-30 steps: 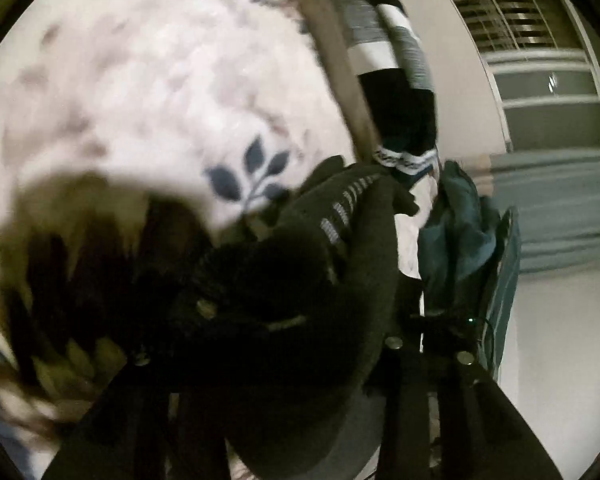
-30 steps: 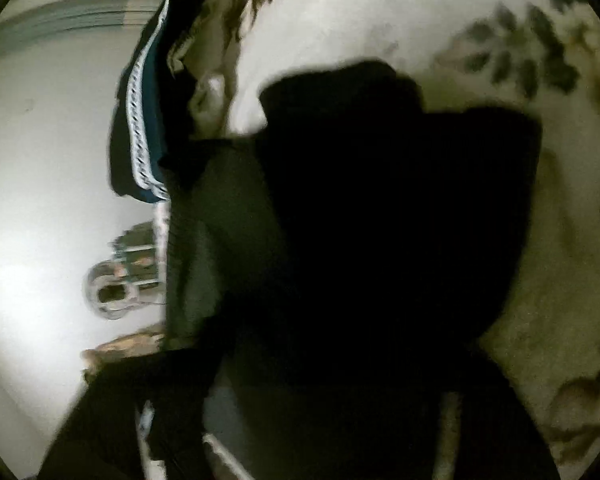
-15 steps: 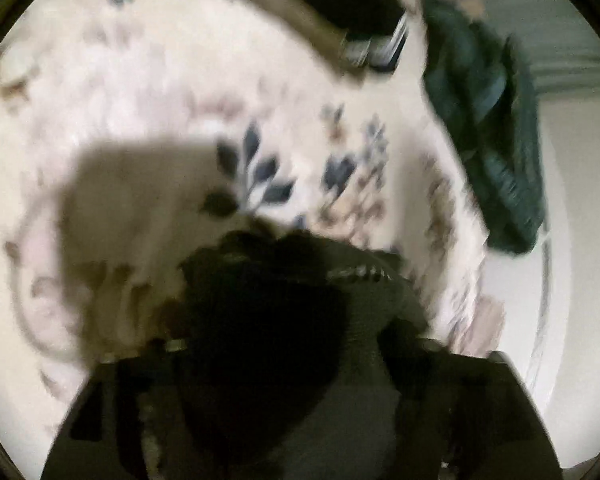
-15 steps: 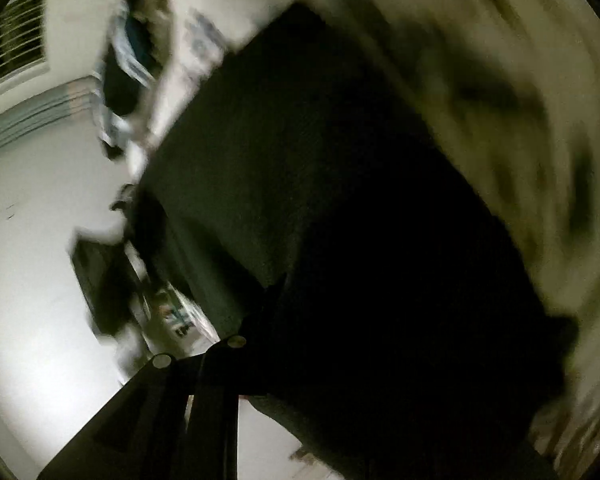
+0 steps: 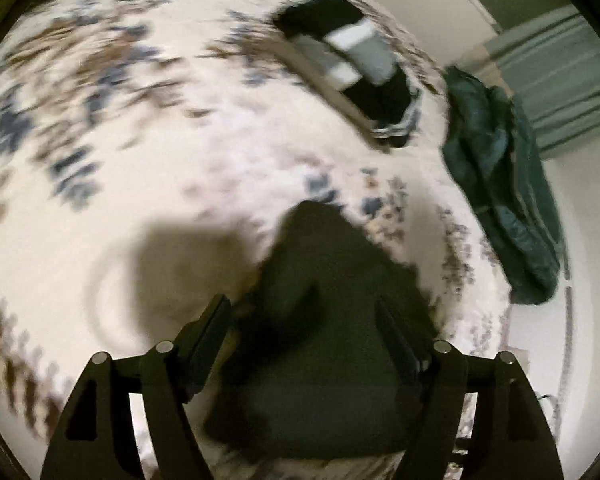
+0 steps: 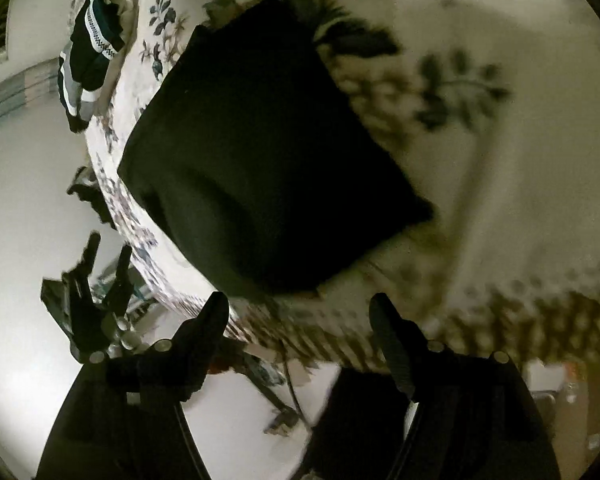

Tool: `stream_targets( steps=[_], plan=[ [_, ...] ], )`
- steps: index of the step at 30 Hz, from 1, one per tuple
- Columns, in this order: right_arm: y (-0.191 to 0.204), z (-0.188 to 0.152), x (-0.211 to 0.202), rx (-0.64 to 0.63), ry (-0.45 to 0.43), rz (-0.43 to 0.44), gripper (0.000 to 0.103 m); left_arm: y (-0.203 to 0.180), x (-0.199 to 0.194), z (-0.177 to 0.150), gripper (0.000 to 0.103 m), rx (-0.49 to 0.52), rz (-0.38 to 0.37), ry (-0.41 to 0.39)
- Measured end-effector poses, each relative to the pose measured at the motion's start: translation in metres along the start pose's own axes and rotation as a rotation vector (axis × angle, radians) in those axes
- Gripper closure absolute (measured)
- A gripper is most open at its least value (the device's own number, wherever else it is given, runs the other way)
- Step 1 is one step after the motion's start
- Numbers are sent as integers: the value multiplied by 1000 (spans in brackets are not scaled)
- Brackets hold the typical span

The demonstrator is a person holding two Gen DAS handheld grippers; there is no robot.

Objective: Fold small clothes

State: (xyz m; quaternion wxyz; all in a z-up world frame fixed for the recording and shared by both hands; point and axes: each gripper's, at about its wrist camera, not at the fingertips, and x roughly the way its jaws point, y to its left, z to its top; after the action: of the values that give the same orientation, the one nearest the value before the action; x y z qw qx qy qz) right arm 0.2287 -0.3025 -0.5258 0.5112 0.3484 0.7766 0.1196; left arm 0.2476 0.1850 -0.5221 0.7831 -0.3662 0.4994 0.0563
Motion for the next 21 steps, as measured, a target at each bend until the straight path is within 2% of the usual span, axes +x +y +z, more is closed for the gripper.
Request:
stream_targets(
  steps=[1,3,7,9,11,12,13,15,17,18,19,21],
  plan=[
    [4,0,-8,-1,-13,-15,28,8,0,-7,30,-5,19,10],
    [5,6,-23,-34,-62,-49,28,24,10,-24,30,4,104,31],
    [30,63,-23,-146,-190,-114,28,57,56,-52,30,57,274,82],
    [46,102,-12,-251,-240,-160,28,71,88,-62,30,83,341,113],
    [59,136,5,-328,-242,-181,28,69,103,-65,17,119,357,91],
    [63,150,13,-334,-236,-166,28,67,106,-64,7,115,359,78],
    [66,162,18,-337,-231,-143,28,64,110,-63,0,103,364,75],
    [70,179,26,-352,-235,-77,28,59,119,-64,0,110,410,77],
    [74,191,32,-360,-232,-47,28,55,122,-68,0,110,441,33],
    [76,195,36,-360,-229,-40,32,54,123,-67,0,101,446,32],
    [78,196,39,-365,-232,-33,40,53,125,-66,0,98,454,46],
    [83,190,40,-374,-246,-61,95,52,127,-60,0,96,457,92]
  ],
)
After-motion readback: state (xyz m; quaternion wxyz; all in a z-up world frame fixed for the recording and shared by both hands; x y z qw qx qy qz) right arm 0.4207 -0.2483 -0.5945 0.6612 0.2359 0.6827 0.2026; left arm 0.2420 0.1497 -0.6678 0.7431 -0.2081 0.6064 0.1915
